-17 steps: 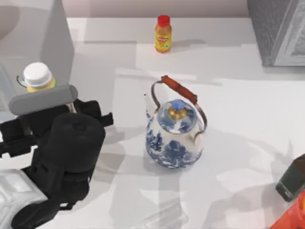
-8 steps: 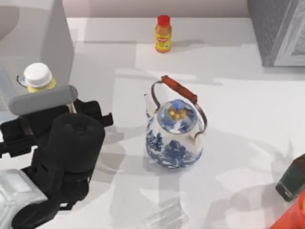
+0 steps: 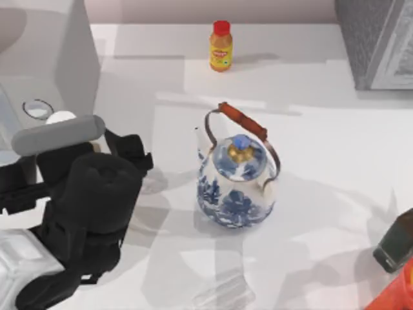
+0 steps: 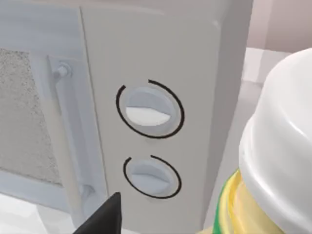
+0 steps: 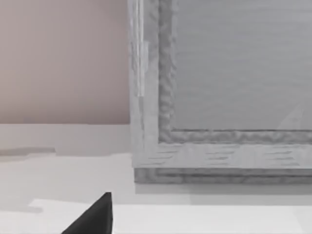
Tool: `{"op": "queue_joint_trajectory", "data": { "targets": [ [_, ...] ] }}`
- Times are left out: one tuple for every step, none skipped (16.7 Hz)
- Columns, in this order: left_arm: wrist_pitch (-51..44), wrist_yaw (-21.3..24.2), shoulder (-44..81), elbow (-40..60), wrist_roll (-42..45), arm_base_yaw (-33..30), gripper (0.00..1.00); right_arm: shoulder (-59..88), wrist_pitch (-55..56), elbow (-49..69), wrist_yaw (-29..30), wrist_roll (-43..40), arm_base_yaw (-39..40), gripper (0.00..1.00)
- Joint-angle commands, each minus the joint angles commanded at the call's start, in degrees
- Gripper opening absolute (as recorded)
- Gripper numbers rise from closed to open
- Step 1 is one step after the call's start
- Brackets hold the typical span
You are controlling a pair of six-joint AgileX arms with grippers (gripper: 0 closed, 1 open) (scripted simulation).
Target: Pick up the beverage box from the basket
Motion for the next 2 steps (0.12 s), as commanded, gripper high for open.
{"op": "queue_joint_trajectory", "data": {
  "targets": [
    [0.0, 0.0, 0.0, 0.0, 0.0, 0.0, 1.0, 0.0, 0.0, 0.0, 0.0, 0.0, 0.0, 1.0],
    [0.0, 0.0, 0.0, 0.0, 0.0, 0.0, 1.0, 0.0, 0.0, 0.0, 0.0, 0.0, 0.0, 1.0]
  ]
}}
